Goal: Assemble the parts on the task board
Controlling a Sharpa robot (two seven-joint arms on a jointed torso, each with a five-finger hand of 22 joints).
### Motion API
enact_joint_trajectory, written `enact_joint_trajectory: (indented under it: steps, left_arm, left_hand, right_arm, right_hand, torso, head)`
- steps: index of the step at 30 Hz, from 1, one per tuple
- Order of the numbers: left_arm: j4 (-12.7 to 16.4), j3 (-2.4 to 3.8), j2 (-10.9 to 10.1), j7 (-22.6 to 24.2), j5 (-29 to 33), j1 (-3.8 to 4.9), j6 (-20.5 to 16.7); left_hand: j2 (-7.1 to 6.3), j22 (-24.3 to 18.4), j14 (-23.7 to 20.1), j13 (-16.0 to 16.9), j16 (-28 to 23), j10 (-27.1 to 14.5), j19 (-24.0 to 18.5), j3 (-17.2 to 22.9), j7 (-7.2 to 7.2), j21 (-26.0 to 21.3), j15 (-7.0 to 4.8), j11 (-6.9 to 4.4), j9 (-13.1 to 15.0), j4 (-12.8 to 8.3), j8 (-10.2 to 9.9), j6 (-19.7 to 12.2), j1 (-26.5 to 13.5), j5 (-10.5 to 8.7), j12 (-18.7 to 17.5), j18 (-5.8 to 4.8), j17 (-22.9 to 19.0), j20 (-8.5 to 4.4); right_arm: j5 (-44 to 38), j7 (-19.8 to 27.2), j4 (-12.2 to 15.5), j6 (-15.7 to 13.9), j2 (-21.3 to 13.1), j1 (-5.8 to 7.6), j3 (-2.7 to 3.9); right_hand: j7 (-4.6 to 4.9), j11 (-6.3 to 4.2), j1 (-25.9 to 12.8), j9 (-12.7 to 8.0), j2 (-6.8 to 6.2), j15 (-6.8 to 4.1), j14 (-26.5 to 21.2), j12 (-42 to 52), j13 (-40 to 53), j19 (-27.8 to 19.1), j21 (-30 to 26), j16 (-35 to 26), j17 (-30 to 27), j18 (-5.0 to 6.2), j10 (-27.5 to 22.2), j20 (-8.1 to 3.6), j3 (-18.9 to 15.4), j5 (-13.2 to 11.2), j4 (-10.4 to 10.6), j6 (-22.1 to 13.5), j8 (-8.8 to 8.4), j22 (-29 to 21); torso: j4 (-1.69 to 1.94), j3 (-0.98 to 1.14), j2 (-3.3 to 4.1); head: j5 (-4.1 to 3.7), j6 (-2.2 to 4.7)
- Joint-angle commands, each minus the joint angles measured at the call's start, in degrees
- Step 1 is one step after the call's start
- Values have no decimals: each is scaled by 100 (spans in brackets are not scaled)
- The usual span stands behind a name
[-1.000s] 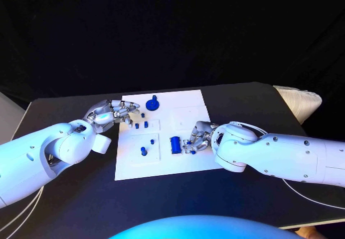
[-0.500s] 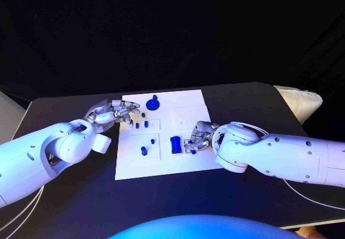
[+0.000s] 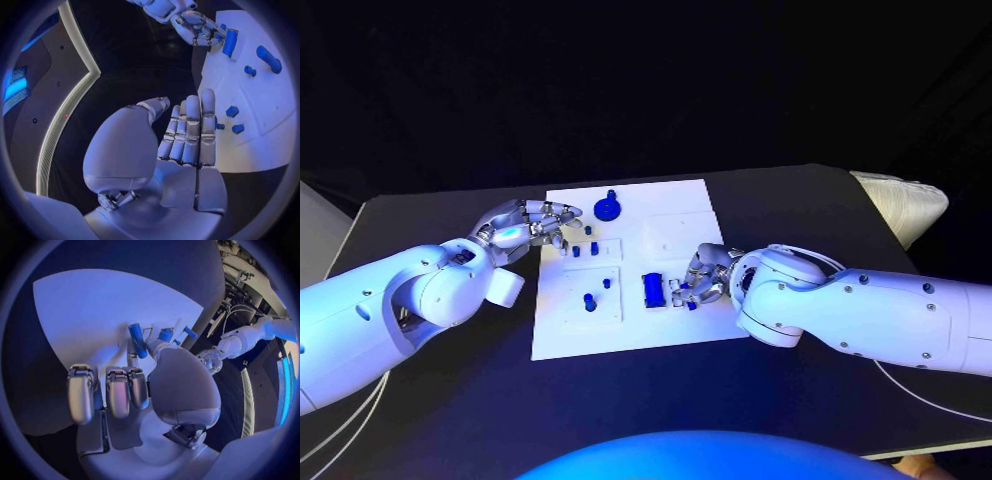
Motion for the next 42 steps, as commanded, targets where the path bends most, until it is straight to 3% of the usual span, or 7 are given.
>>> enact_joint_trajectory:
  steps: [1, 23, 31, 42]
  left_arm:
    - [10, 4, 14, 1, -18, -5, 117]
    - [22, 4, -3, -12, -31, -5, 125]
    - [23, 4, -4, -26, -32, -5, 140]
    - [24, 4, -3, -40, -39, -5, 156]
  left_hand:
    - [46, -7, -20, -6, -24, -49, 20, 35, 7, -23, 10, -9, 5, 14, 30, -35, 33, 26, 19, 39, -7, 1]
    - [46, -7, -25, -7, -26, -55, 19, 38, 9, -24, 11, -7, 5, 12, 29, -39, 38, 26, 18, 39, -8, 0]
    - [46, -7, -25, -7, -26, -55, 19, 38, 9, -24, 11, -7, 5, 12, 29, -39, 38, 26, 18, 39, -8, 0]
    - [50, -7, -38, -10, -33, -66, 14, 49, 13, -27, 14, -3, 5, 9, 28, -47, 49, 26, 18, 37, -11, 1]
  right_arm:
    - [98, 17, -3, 186, 13, 15, 4]
    - [205, -52, 18, 75, 46, 101, 45]
    - [233, -106, -124, 194, 125, 121, 49]
    - [249, -140, -276, 405, 243, 124, 46]
  right_hand:
    - [-23, -21, -27, -5, -70, -37, 587, 23, 1476, 518, 21, 24, 1509, -33, 588, -44, -14, -38, 44, 0, 26, 1384]
    - [-17, -15, -203, -37, -121, -33, 587, 58, 1499, 524, 51, 24, 1509, -38, 604, -41, -75, -56, 99, 26, 43, 1391]
    - [-11, -11, -446, -80, -117, -29, 587, 66, 1504, 526, 67, 24, 1509, -40, 608, -37, -150, -79, 106, 42, 50, 1394]
    - [-7, -6, -667, -120, -109, -25, 587, 72, 1508, 526, 64, 24, 1509, -40, 610, -34, -232, -142, 105, 54, 60, 1393]
  torso:
    - [-1, -3, 0]
    - [13, -4, 2]
    - [-5, -6, 0]
    - [8, -6, 5]
  head:
    - [4, -2]
    - [19, -29]
    - [32, -35]
    - [28, -50]
